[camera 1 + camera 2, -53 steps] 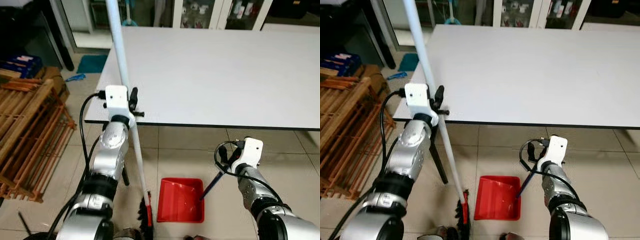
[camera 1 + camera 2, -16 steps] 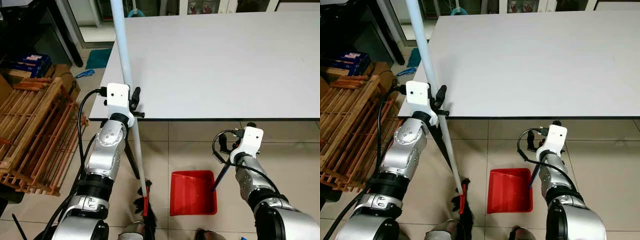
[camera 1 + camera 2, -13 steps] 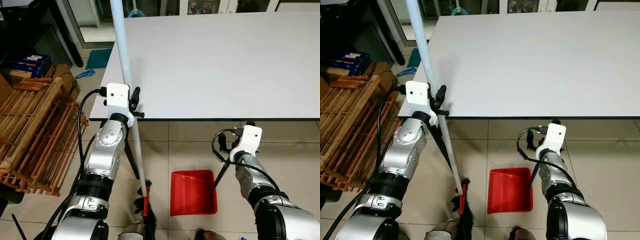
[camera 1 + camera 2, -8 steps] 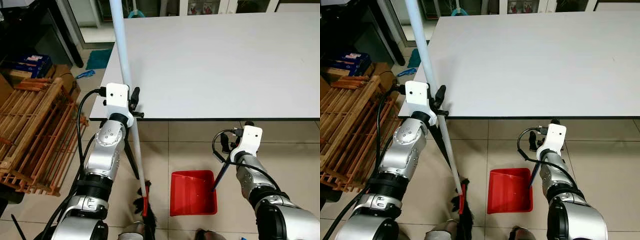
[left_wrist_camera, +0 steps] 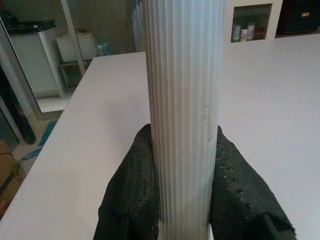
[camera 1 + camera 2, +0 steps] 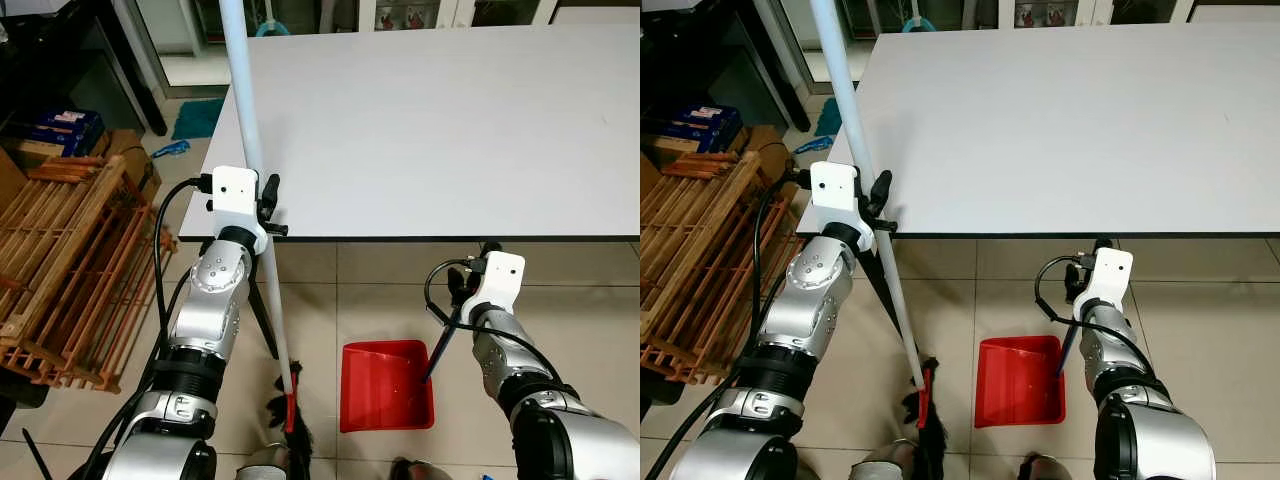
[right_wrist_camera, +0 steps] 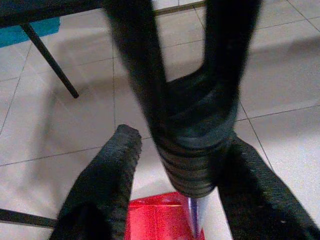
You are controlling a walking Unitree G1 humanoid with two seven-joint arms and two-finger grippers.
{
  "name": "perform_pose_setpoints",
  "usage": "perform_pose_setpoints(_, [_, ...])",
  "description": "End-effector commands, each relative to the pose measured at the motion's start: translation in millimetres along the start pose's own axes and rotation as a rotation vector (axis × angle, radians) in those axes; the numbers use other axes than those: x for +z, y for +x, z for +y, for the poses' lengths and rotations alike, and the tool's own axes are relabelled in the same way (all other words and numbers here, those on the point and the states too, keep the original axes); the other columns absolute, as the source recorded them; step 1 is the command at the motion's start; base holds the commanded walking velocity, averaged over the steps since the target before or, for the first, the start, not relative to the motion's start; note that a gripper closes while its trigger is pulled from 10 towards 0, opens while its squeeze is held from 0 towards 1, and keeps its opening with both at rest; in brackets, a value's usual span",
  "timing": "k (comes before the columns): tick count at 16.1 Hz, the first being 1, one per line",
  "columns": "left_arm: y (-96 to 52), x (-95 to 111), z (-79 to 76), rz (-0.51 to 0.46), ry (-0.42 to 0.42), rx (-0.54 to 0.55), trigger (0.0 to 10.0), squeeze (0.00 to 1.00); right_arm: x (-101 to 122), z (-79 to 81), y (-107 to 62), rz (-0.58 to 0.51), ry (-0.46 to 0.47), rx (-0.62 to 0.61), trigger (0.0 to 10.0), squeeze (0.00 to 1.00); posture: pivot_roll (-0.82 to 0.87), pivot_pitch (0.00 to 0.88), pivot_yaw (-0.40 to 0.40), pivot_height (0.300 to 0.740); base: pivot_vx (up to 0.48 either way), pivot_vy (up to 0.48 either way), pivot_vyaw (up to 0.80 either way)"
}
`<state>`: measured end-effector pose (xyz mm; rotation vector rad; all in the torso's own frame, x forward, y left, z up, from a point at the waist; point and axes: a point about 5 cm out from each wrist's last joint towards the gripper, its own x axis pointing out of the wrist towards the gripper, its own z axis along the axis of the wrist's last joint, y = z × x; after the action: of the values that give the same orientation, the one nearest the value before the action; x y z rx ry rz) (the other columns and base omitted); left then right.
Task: Sweep floor
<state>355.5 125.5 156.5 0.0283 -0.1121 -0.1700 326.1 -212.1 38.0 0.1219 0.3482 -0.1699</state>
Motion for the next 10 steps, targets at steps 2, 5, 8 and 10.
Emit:
perform_pose_setpoints(2, [1.4, 5.7, 3.3, -0.014, 0.031, 0.003, 10.0, 0.00, -6.6, -0.6, -1.6, 0.029, -0.002, -0.003, 0.0, 0.00, 0.01, 0.072, 0.127, 0.740, 0.000, 0.000, 0.00])
perform_pose_setpoints(5, [0.9, 5.7, 4.2, -0.015, 0.031, 0.005, 10.0, 0.00, -6.7, 0.0, -1.6, 0.028, -0.002, -0.002, 0.0, 0.00, 0.01, 0.073, 0.127, 0.740, 0.000, 0.000, 0.00])
perform_pose_setpoints(8, [0.7, 5.5, 3.8, -0.015, 0.029, 0.005, 10.0, 0.00, -6.3, 0.3, -1.5, 0.026, 0.001, 0.000, 0.0, 0.00, 0.01, 0.071, 0.126, 0.740, 0.000, 0.000, 0.00])
perform_pose_setpoints(10, [0.8, 5.5, 3.8, -0.015, 0.028, 0.006, 10.0, 0.00, -5.9, 0.4, -1.4, 0.026, 0.001, 0.000, 0.0, 0.00, 0.01, 0.071, 0.125, 0.740, 0.000, 0.000, 0.00])
